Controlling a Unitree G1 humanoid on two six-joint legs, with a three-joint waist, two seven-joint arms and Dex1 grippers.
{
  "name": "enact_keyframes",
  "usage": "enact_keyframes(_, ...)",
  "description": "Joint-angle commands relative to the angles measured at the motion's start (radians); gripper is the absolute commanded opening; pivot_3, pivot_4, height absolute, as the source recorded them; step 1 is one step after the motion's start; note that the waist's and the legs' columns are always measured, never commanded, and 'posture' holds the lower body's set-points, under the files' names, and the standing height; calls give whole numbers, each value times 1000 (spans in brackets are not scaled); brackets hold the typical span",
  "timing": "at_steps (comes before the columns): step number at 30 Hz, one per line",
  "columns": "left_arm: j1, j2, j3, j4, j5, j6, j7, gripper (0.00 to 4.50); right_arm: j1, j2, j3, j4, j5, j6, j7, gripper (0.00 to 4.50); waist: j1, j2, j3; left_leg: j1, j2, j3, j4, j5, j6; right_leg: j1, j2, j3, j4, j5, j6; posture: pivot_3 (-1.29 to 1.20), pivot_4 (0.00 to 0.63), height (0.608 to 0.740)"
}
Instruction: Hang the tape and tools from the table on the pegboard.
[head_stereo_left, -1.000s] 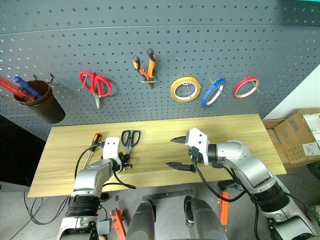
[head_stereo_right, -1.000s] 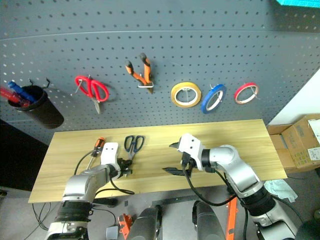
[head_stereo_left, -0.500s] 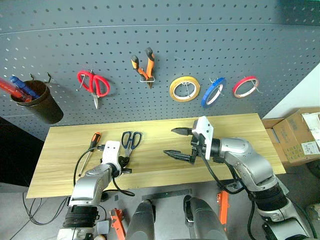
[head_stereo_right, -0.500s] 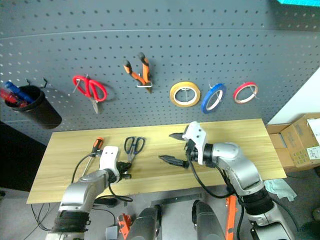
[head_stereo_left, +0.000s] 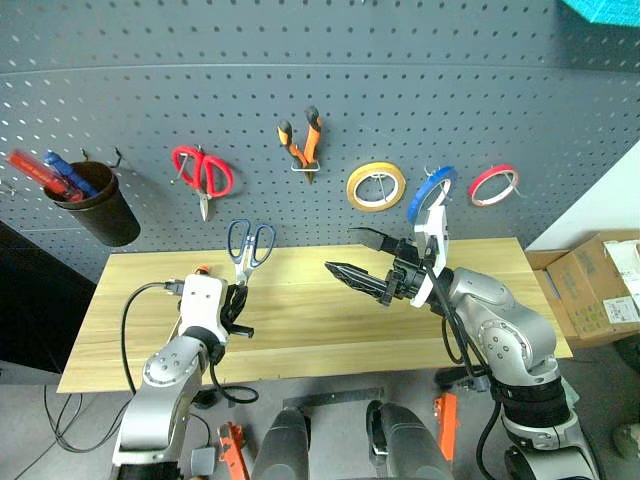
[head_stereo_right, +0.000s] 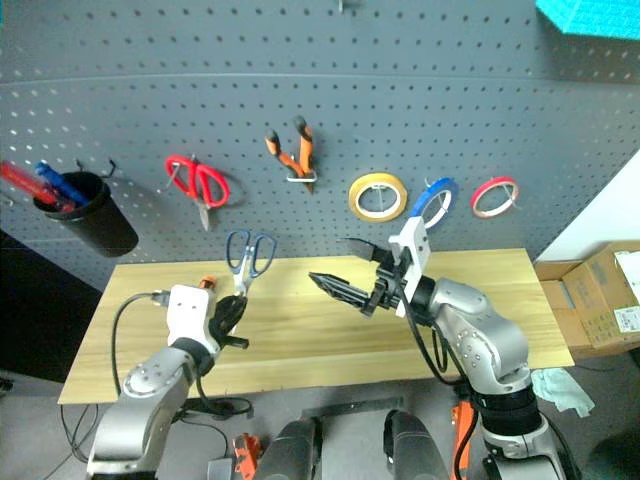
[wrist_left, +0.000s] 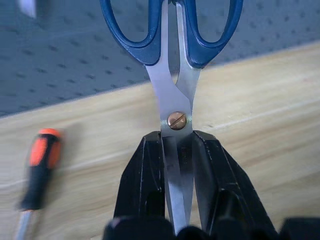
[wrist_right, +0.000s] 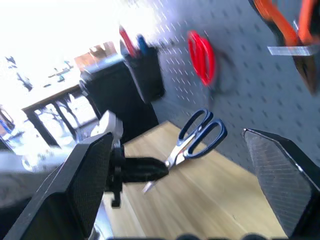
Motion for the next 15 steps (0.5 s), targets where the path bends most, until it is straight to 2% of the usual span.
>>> enact_keyframes(1,57,-8,29,-116,56,-131,36,458,-31,10,-32,-26,63,-17,10,4500,3,-2,-13,0,0,0,0,0,0,0,0,0,0,0,0,235,71,740)
enact_keyframes(9,90,-39,23,-172,128,-245,87,458,-69,20,-24,28,56,-52,10,4500,34,-3,-54,6,0,1,0,0,0,5,1,0,1,0,-1,253,41,740)
enact_keyframes(15,7,-37,28,-116,145,-260,97,458,-90,14,-21,59,38,-83,13,4500,47,-2,-78,10,0,1,0,0,0,8,2,1,1,0,-1,252,28,740)
